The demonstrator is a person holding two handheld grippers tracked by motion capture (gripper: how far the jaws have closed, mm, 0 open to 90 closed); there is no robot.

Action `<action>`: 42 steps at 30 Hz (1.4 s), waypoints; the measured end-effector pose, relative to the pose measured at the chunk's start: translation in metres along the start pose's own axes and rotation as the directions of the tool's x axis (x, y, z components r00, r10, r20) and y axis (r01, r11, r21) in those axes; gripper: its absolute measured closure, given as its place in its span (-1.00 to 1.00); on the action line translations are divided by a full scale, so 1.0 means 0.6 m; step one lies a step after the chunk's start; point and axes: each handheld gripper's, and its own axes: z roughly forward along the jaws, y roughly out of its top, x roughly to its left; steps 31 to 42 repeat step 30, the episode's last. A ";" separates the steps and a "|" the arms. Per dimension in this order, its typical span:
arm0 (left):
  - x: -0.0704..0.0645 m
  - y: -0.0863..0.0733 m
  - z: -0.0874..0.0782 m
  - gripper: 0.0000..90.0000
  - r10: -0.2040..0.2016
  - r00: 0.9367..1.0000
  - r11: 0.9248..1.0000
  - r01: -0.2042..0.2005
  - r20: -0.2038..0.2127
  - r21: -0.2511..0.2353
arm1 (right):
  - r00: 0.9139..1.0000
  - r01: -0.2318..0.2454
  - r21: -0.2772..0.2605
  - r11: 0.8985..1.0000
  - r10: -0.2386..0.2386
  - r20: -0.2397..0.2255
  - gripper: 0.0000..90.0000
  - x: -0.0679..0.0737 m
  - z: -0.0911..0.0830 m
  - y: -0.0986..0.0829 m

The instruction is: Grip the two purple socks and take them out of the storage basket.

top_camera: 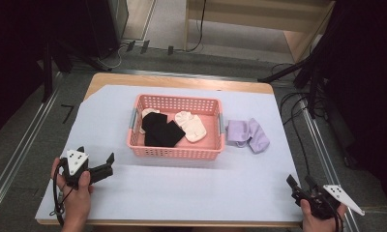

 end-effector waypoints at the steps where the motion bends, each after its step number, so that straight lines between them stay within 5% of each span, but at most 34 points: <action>1: 0.000 0.000 0.000 -0.97 0.000 1.000 1.000 0.000 -0.004 0.000 | 1.000 0.001 0.014 1.000 -0.001 -0.001 -0.44 0.000 -0.002 -0.008; 6: -0.002 -0.001 -0.001 -0.97 0.000 1.000 1.000 0.000 -0.014 -0.010 | 1.000 0.031 0.055 0.998 -0.031 0.000 -0.43 0.004 0.004 -0.032; 10: -0.002 0.000 0.000 -0.97 0.006 1.000 1.000 -0.006 -0.014 -0.004 | 1.000 -0.017 0.036 0.999 0.017 0.003 -0.43 0.003 -0.003 -0.027; 16: -0.002 -0.001 -0.001 -0.97 0.005 1.000 1.000 -0.005 -0.010 -0.007 | 0.999 0.003 0.017 1.000 -0.002 -0.035 -0.43 0.012 -0.004 -0.023; 42: 0.000 -0.003 -0.007 -0.97 0.002 1.000 1.000 -0.001 0.017 -0.025 | 1.000 -0.007 0.016 1.000 0.007 -0.015 -0.43 0.038 0.012 0.000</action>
